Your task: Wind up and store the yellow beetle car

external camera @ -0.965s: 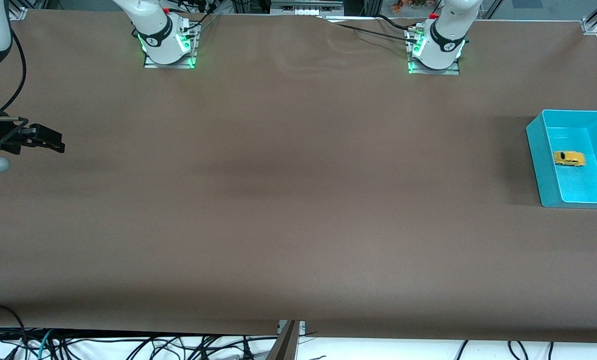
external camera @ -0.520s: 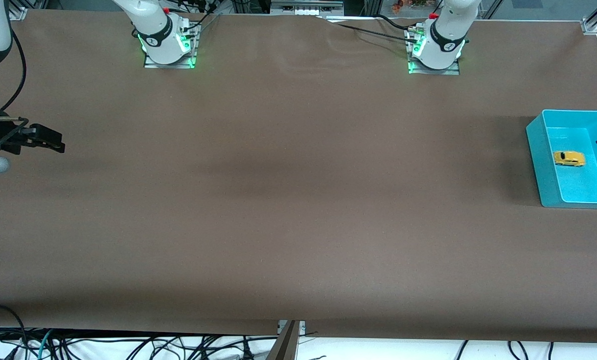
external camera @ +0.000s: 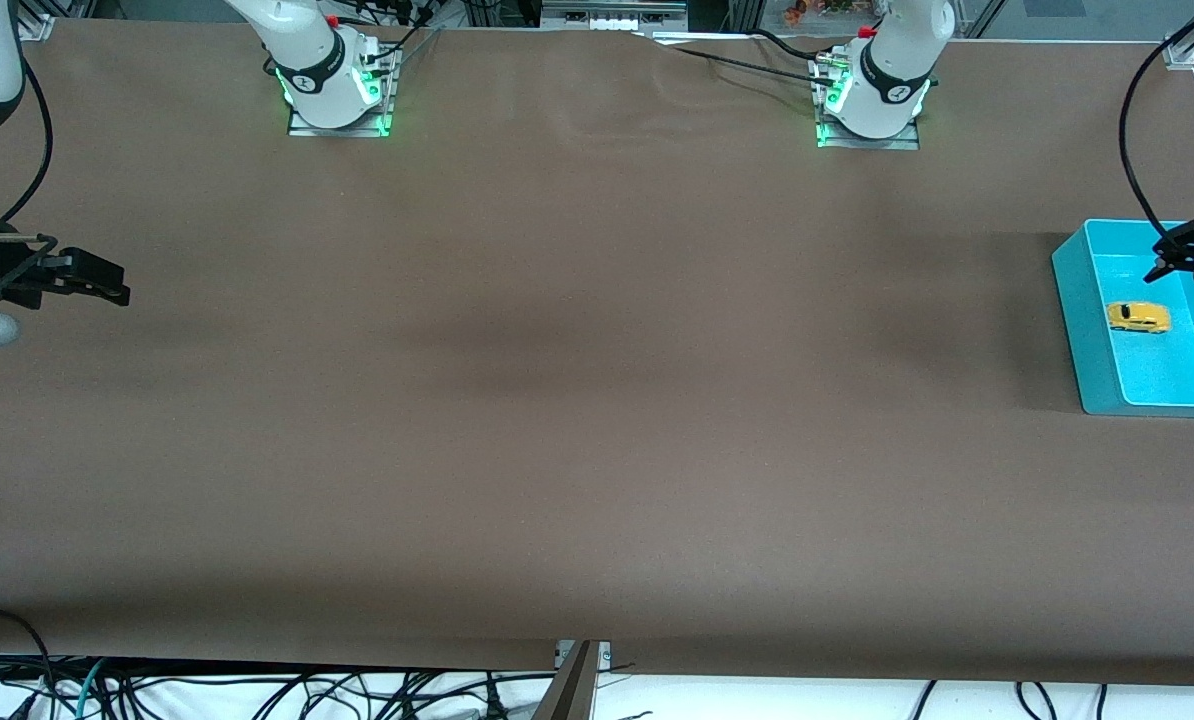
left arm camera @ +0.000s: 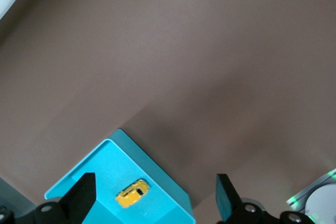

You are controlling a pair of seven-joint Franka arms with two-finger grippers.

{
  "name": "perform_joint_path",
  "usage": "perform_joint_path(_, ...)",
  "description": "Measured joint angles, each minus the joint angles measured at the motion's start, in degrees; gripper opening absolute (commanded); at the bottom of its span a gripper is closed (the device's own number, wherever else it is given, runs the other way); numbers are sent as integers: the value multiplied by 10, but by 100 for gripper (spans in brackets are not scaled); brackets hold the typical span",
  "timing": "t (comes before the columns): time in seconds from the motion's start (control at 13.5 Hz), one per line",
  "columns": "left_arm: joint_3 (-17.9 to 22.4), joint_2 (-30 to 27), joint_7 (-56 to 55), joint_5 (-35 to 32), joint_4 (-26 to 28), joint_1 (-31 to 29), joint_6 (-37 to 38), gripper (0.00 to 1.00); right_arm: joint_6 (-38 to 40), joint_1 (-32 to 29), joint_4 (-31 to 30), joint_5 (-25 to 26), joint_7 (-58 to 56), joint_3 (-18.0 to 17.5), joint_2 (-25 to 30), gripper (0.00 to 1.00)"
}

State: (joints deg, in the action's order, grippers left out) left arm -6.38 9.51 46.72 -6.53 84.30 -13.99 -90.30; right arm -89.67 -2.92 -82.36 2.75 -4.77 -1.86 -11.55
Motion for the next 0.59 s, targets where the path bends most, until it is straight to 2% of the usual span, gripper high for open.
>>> perform_joint_path(0.3, 66, -25, -192, 59, 26, 74, 0, 100, 0, 0, 0, 0, 0, 0, 0, 99)
perform_joint_path(0.59, 73, -53, -383, 96, 63, 111, 0, 100, 0, 0, 0, 0, 0, 0, 0, 99)
